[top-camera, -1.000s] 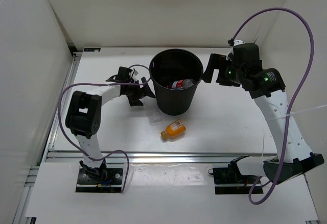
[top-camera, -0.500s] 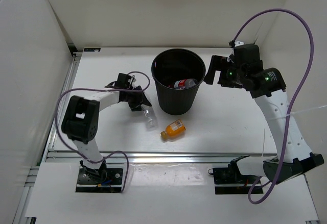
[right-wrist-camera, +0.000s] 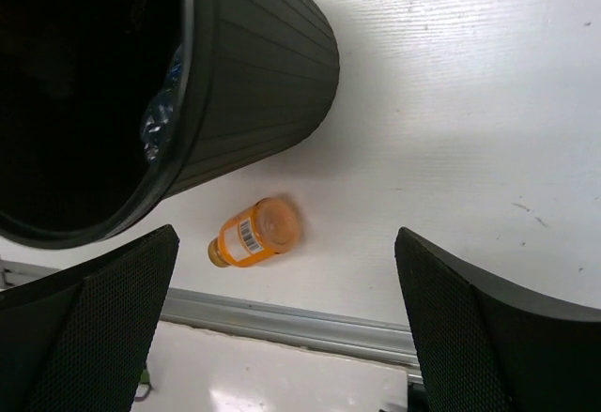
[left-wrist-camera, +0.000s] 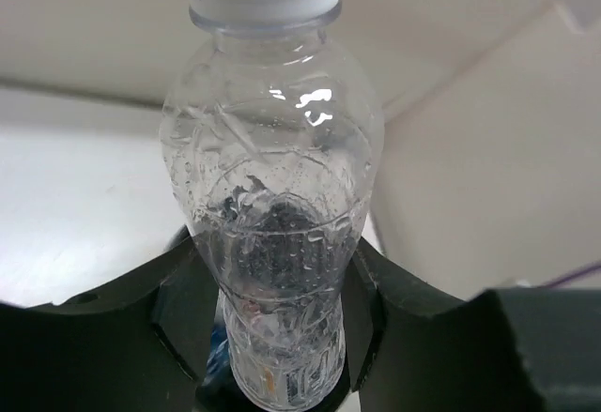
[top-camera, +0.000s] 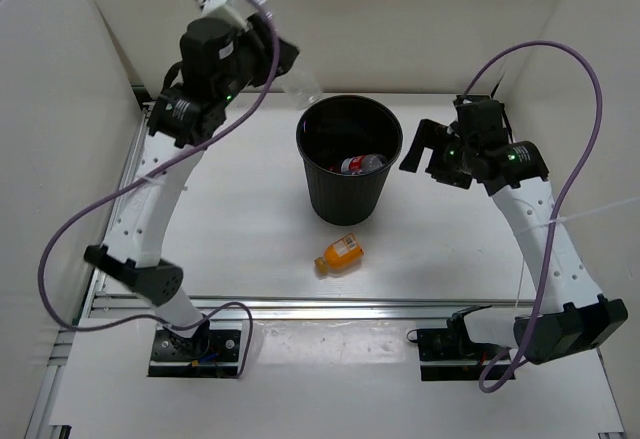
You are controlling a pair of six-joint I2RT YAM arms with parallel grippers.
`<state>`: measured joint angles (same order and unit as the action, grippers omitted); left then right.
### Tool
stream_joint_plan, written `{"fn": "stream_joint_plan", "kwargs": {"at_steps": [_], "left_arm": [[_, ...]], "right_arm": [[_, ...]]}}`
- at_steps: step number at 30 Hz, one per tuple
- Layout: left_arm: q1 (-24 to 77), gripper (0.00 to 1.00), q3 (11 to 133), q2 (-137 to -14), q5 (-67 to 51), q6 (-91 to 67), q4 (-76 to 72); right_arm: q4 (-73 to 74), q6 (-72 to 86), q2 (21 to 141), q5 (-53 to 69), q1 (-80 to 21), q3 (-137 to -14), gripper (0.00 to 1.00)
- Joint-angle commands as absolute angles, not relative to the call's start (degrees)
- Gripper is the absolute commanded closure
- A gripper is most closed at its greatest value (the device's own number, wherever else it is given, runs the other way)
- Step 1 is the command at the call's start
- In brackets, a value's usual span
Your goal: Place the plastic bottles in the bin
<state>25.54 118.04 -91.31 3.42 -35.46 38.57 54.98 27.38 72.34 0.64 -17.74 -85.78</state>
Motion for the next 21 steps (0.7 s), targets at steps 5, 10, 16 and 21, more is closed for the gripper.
{"fn": "stream_joint_plan", "kwargs": {"at_steps": [5, 10, 16, 21], "left_arm": [[35.15, 0.42, 131.16, -107.93, 4.31, -29.44, 49.32], [37.09, 0.0, 130.77, -106.01, 11.06, -29.35, 53.08], [28.4, 0.0, 120.44, -86.51, 14.23, -35.14, 49.14], [19.8, 0.0, 100.93, -71.47, 18.98, -37.27, 54.2]], "right_arm": [[51.42, 31.73, 68.82, 5.19, -13.01, -82.53, 0.0], [51.42, 33.13, 66.01, 6.41, -10.38, -79.21, 0.0], [48.27, 47.87, 61.0, 17.81, -4.22, -66.83, 0.0], [37.89, 62.03, 58.37, 29.79, -4.22, -49.68, 0.0]]}}
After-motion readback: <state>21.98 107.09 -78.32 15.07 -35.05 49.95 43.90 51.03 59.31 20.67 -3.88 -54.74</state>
